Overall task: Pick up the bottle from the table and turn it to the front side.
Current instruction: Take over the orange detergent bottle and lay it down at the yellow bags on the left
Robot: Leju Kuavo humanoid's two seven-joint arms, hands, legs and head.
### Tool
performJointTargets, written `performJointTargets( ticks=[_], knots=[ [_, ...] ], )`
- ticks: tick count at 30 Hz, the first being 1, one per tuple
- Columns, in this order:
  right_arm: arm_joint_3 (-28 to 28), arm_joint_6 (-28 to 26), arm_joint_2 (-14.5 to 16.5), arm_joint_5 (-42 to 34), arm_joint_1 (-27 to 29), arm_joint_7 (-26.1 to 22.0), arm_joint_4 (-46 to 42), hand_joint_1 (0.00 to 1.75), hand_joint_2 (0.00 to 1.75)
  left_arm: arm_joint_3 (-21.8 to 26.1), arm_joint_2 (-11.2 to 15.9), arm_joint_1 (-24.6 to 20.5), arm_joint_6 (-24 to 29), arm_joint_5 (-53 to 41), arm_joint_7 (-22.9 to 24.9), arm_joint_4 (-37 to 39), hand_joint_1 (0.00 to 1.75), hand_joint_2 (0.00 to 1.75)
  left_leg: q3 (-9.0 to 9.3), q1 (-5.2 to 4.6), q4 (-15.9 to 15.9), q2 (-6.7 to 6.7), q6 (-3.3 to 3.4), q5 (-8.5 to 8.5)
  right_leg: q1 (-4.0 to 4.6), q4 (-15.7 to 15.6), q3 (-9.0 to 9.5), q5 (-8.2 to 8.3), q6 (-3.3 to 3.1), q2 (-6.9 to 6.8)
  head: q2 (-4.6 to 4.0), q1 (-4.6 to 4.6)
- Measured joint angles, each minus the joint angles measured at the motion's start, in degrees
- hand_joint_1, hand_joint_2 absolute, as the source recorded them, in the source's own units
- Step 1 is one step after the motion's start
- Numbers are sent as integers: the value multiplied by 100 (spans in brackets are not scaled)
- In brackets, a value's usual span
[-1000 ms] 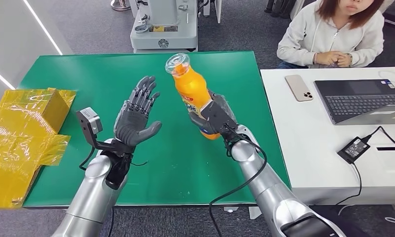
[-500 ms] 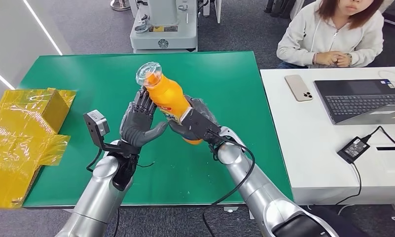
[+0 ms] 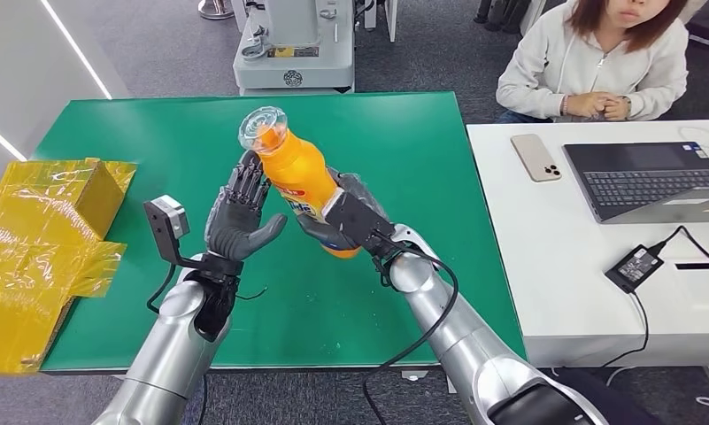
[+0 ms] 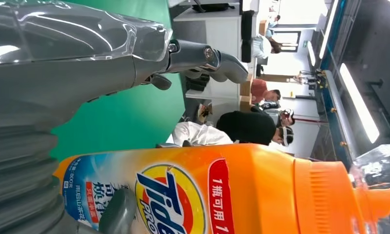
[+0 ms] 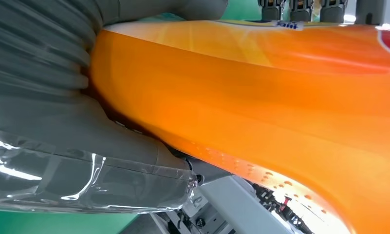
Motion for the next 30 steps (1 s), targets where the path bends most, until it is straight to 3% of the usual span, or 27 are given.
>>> performJointTargets(
  ticks=[11, 29, 30],
  knots=[
    [134, 23, 70, -154, -151, 24, 333, 159, 175, 3, -15, -202, -120, 248, 16, 163, 0, 175, 0, 0, 0, 0, 0, 0, 0, 0, 0, 0, 0, 0, 0, 0],
    [139, 39, 145, -285, -242, 60, 765, 165, 175, 3, -32, -256, 36, 217, 83, 163, 0, 175, 0, 0, 0, 0, 0, 0, 0, 0, 0, 0, 0, 0, 0, 0],
    [139, 45, 150, -293, -243, 55, 758, 164, 175, 3, -29, -256, 85, 197, 81, 165, 41, 175, 0, 0, 0, 0, 0, 0, 0, 0, 0, 0, 0, 0, 0, 0]
  ],
)
